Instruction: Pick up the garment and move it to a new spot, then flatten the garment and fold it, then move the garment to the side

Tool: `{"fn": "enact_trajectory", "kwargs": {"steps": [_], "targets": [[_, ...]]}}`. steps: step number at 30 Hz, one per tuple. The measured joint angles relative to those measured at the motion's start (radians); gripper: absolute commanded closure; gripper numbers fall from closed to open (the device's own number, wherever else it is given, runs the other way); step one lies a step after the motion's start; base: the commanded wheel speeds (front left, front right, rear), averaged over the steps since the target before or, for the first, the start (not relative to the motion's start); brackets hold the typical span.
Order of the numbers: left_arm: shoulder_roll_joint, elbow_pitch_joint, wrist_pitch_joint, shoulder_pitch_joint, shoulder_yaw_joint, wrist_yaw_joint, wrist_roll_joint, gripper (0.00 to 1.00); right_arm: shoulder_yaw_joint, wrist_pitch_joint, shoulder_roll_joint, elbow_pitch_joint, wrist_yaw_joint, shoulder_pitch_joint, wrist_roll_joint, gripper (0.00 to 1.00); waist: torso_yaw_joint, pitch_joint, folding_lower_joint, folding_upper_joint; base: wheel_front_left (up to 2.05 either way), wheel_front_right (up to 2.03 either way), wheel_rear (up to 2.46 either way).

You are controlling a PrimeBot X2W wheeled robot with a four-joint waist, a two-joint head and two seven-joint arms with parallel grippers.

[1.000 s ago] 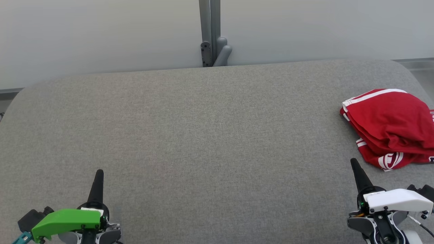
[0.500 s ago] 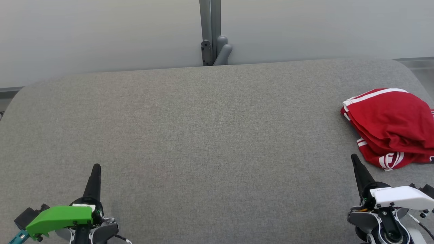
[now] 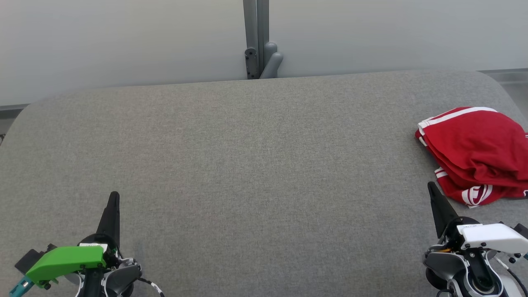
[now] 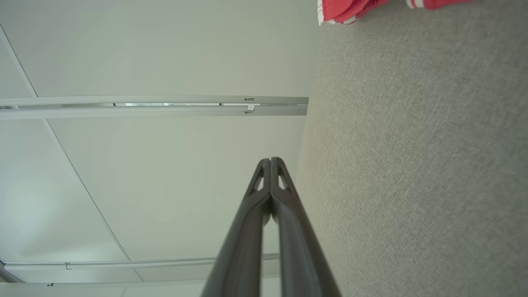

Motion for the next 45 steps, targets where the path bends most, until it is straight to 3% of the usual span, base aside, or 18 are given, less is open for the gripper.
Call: {"fn": "enact_trajectory", "kwargs": {"steps": [7,45], "targets": [[0.0,-0.005,0.009,-0.006,0.006,-0.003,-0.043,1.0,-0.004,0.01,0.0,-0.003,0.0,-0.006,0.051,1.0,0.001,0.002,0.0,0.0,0.0,0.0,0.0],[0.0,-0.006,0.009,-0.007,0.007,-0.003,-0.044,1.0,-0.004,0.01,0.001,-0.003,0.0,-0.007,0.051,1.0,0.001,0.002,0.0,0.0,0.0,0.0,0.0]]}}
